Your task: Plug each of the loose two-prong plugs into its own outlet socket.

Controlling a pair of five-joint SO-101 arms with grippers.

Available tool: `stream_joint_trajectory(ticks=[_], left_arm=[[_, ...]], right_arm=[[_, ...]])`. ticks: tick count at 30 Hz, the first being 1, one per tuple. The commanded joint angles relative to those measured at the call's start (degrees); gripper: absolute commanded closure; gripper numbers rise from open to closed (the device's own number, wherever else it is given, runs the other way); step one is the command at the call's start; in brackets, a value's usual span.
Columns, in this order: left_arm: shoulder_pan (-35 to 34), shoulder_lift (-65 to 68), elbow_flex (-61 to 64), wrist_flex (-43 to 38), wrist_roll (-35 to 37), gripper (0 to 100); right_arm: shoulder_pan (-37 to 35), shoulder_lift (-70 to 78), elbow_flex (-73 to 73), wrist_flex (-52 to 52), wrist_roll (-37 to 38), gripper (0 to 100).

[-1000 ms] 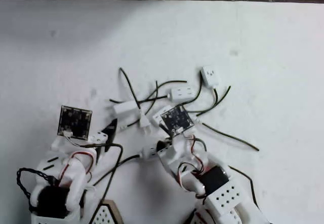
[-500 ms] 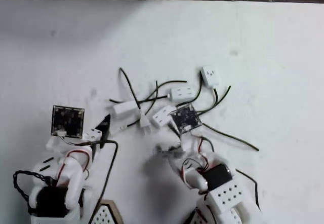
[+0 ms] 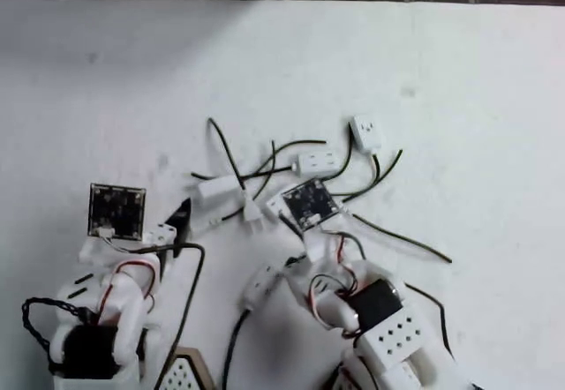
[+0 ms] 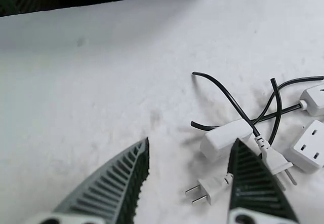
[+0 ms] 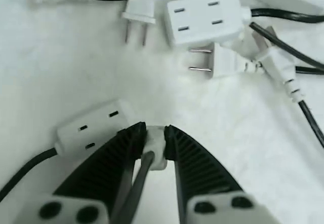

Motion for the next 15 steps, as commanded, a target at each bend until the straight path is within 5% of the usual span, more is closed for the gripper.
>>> stream_joint_trajectory(ticks=[1,15], left_arm=[[-0.40,0.13,0.00,-1.32,-0.09,74],[-0.40,0.13,0.00,-0.88,-0.18,74]], right_arm=[[-3.65,-0.22,-3.52,0.31,-2.29,98.1],[-10.51,-0.22,-3.34,-0.13,0.44,98.1]])
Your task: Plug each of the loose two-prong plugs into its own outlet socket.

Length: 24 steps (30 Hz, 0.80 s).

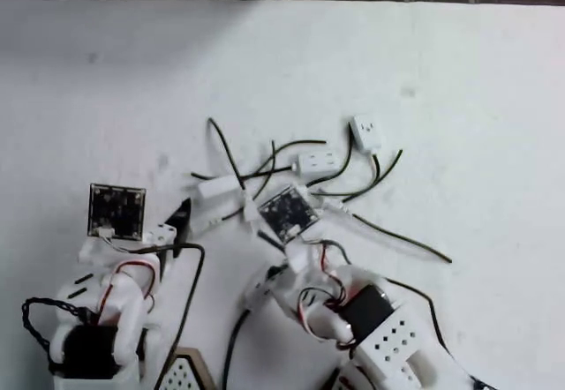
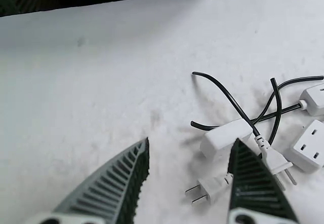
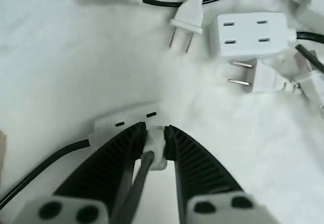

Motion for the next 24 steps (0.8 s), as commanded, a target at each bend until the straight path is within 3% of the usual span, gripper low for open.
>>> stream_joint_trajectory(ticks=[1,10,18,24], left_arm=[[-0.40,0.13,0.00,-0.79,-0.26,74],[-0.40,0.13,0.00,-0.70,-0.35,74],[-0.40,0.13,0.00,-0.70,-0.35,74],[-0.40,0.13,0.00,-0.70,-0.44,74]], right_arm=[[-3.03,-0.22,-2.20,-0.75,0.79,98.1],[-3.12,-0.22,7.30,-15.69,10.73,98.1],[3.38,-0.31,7.56,-15.25,16.44,98.1],[3.30,-0.66,7.38,-12.09,17.49,98.1]])
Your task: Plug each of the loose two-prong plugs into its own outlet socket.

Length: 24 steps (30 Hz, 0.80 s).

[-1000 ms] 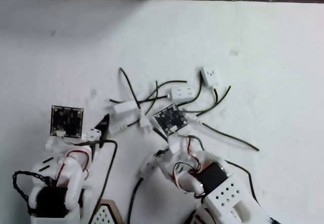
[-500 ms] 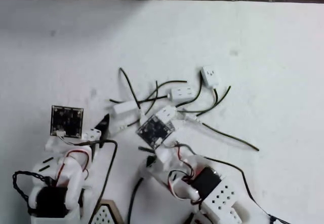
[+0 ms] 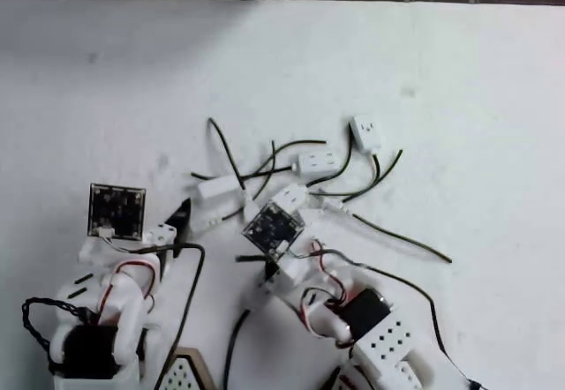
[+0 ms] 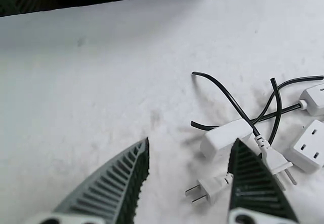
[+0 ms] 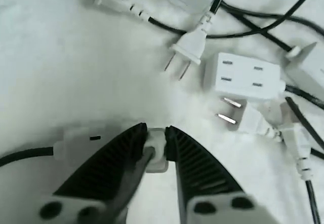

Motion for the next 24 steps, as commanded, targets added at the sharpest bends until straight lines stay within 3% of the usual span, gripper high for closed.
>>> stream_joint_trajectory(ticks=[1,10,18,24], left_arm=[[-0.40,0.13,0.00,-0.70,-0.44,74],[-0.40,0.13,0.00,-0.70,-0.44,74],[-0.40,0.13,0.00,-0.70,-0.53,74],[-0.40,0.13,0.00,-0.70,-0.53,74]], right_arm=[[-0.40,-0.75,-0.44,1.19,0.53,98.1],[-2.07,-0.84,-4.31,1.45,-1.32,98.1],[-6.20,-0.66,-10.11,8.92,-5.45,98.1],[-6.46,-0.31,-5.98,4.18,-5.10,98.1]])
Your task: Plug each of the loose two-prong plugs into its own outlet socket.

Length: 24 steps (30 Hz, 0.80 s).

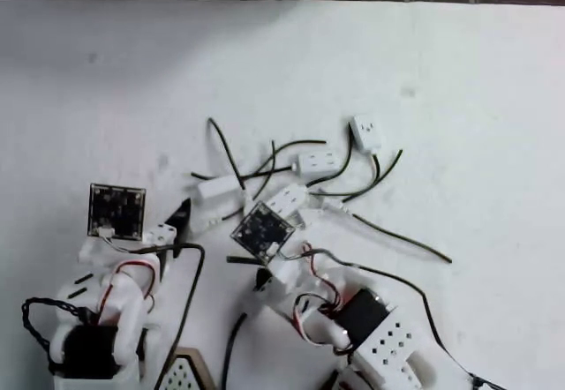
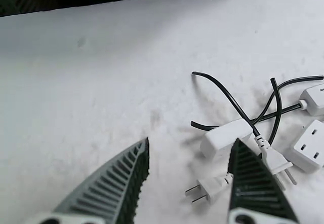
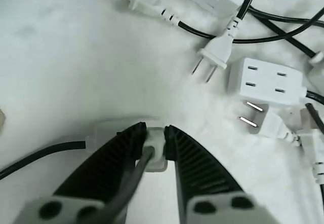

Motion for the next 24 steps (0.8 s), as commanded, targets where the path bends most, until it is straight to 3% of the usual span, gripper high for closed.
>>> stream_joint_trajectory(ticks=[1,24], left_arm=[[-0.40,0.13,0.00,-0.70,-0.53,74],[-0.40,0.13,0.00,-0.70,-0.53,74]], right_arm=[[-0.31,-0.22,1.93,-4.35,-0.09,98.1],[-0.13,-0.13,7.91,-4.44,3.25,98.1]])
